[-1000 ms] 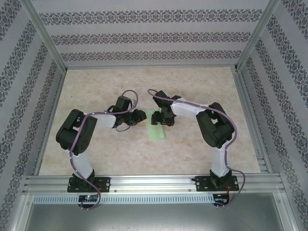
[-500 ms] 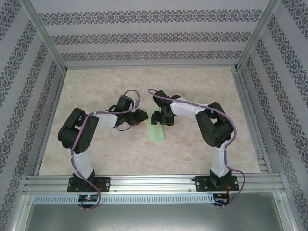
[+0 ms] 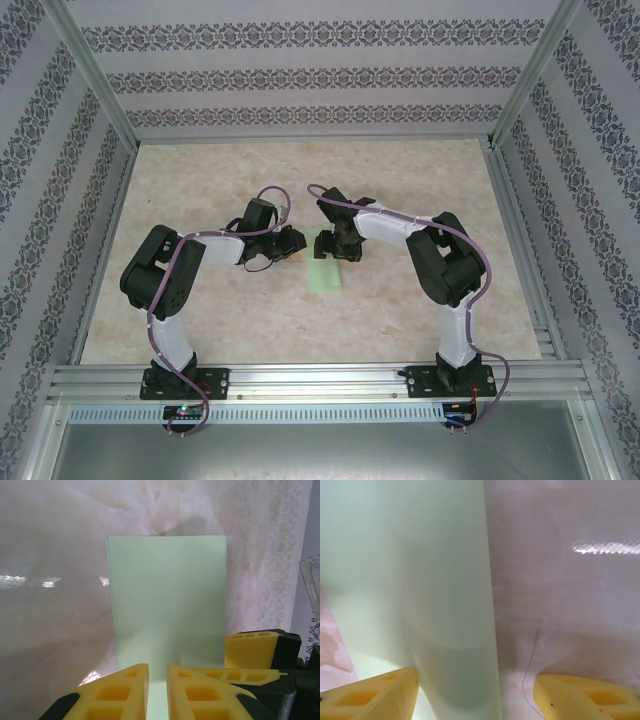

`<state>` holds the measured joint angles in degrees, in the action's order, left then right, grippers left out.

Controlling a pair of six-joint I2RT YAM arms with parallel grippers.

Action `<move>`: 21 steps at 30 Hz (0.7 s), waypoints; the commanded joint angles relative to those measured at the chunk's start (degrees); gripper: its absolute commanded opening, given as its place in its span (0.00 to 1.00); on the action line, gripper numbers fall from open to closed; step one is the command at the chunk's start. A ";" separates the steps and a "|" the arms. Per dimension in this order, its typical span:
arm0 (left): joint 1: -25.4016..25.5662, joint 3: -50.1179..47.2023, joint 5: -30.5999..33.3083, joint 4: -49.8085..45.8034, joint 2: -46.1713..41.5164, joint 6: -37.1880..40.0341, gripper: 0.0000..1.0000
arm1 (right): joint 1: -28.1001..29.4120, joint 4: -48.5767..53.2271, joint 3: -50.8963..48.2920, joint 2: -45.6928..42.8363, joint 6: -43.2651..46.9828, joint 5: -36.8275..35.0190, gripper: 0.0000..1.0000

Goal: Fold a paper plane with a square sheet of paper (pick it up from the middle)
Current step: Hold the square sheet of paper at the center of the table.

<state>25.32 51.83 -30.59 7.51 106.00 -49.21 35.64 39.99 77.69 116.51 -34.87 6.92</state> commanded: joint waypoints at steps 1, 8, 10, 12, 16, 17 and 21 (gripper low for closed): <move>1.14 1.76 -0.49 2.08 1.15 -0.03 0.16 | 0.56 -3.51 -4.65 10.97 0.05 -0.67 0.67; 1.99 4.04 -0.88 -0.87 2.96 1.26 0.14 | 0.89 -3.51 -4.30 11.51 0.29 -0.50 0.68; 2.01 4.31 -0.79 -1.58 3.40 1.40 0.13 | 0.97 -3.44 -4.21 11.68 0.39 -0.44 0.68; 2.08 4.51 -0.79 -2.17 3.93 1.40 0.12 | 0.98 -3.47 -4.21 11.77 0.42 -0.43 0.68; 2.28 5.20 -0.74 -3.57 4.79 1.48 0.11 | 1.07 -3.42 -4.38 11.66 0.37 -0.48 0.68; 2.32 5.44 -0.62 -4.10 5.01 1.62 0.11 | 1.09 -3.44 -4.46 11.65 0.38 -0.44 0.68; 2.45 6.03 -0.01 -6.55 5.80 2.00 0.10 | 1.19 -3.53 -4.59 11.76 0.25 -0.49 0.68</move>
<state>26.81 56.34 -30.79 3.51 110.96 -48.71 35.92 40.77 78.39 117.01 -34.85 6.83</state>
